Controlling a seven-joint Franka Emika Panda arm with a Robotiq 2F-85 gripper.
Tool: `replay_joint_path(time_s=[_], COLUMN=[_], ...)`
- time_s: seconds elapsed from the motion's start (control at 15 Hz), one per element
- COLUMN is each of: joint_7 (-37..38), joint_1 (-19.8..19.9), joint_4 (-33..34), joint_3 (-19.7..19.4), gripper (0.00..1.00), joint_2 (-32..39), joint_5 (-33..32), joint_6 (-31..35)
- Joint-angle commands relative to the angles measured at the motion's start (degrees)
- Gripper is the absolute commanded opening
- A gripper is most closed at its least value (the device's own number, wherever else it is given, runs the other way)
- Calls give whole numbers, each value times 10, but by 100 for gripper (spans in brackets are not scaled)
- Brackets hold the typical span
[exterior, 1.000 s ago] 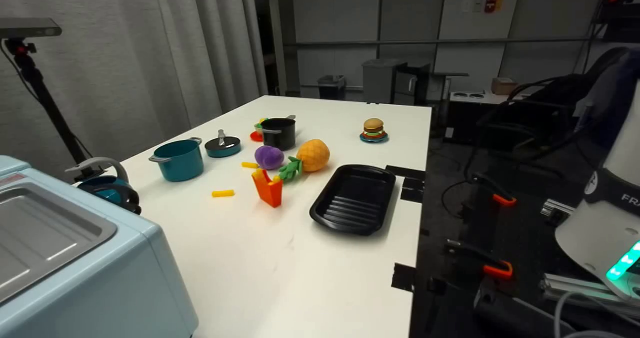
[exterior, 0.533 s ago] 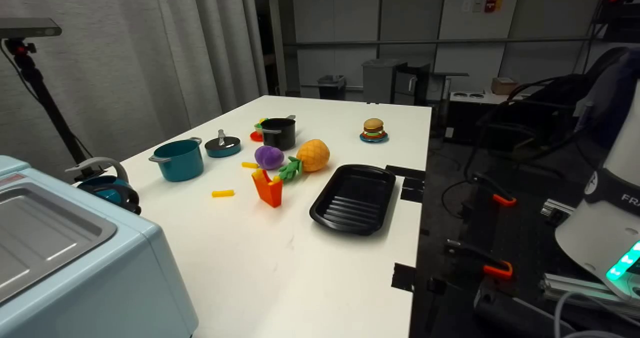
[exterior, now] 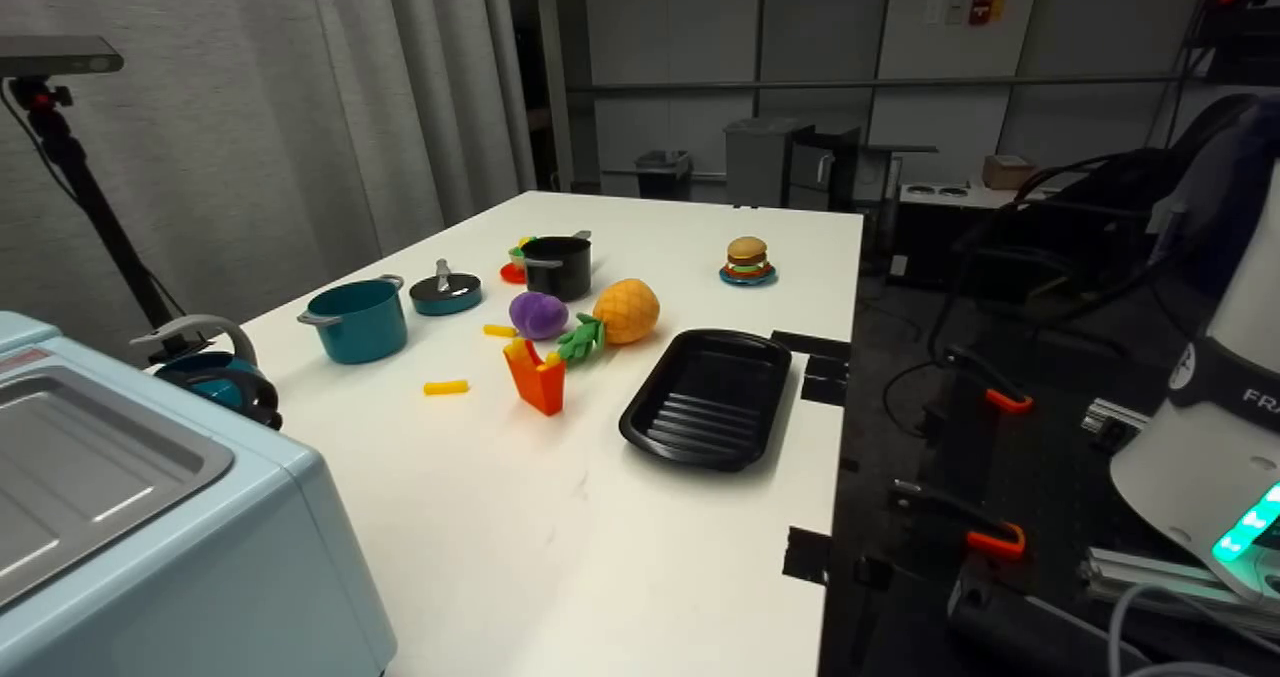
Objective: Pick up the plush potato fry and put it in the fries pack
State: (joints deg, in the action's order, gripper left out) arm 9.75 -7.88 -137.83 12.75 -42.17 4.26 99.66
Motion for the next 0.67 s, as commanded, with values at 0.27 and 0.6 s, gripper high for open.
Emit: replay_joint_path(time_s=[0.27, 0.6], joint_7=[-22, -43], joint_1=[3, 7], joint_4=[-5, 3], joint_3=[-24, -48], gripper=[100, 100], joint_2=[39, 99], joint_5=[2, 4], joint_6=[32, 77])
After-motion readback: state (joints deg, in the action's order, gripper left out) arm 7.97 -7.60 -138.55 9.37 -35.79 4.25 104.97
